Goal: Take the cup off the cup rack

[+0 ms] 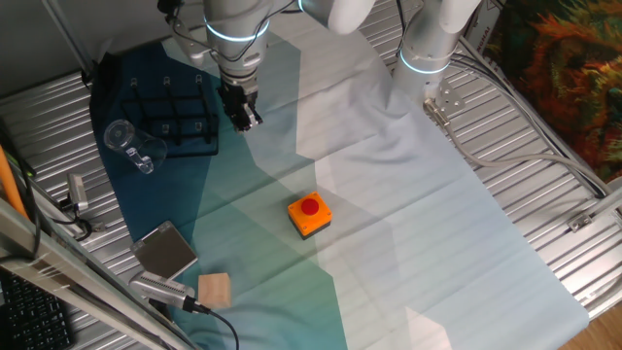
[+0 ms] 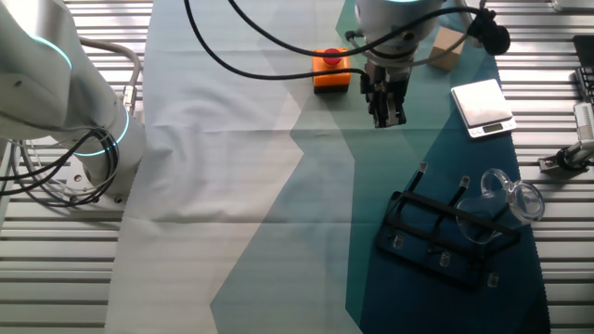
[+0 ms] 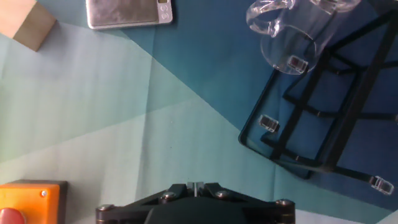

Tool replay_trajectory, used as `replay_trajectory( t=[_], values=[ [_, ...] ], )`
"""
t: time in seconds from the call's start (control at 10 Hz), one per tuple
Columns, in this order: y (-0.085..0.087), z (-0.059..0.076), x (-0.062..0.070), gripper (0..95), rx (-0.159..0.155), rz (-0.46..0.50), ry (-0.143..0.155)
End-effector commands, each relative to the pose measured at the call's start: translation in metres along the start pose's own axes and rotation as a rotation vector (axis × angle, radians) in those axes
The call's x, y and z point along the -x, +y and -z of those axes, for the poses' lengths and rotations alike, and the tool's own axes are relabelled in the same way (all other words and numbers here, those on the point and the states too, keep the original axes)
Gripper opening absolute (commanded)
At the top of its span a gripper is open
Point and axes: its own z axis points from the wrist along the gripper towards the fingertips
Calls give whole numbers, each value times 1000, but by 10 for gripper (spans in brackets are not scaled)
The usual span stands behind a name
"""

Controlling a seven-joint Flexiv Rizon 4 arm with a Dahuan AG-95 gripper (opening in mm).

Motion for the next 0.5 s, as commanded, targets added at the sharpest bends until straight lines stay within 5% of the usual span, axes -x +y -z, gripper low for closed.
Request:
replay_trajectory(
  t=[0.1,0.5],
  values=[
    [0,0,0,0,2,0,-1],
    [-5,-16,28,0,2,59,10]
  ],
)
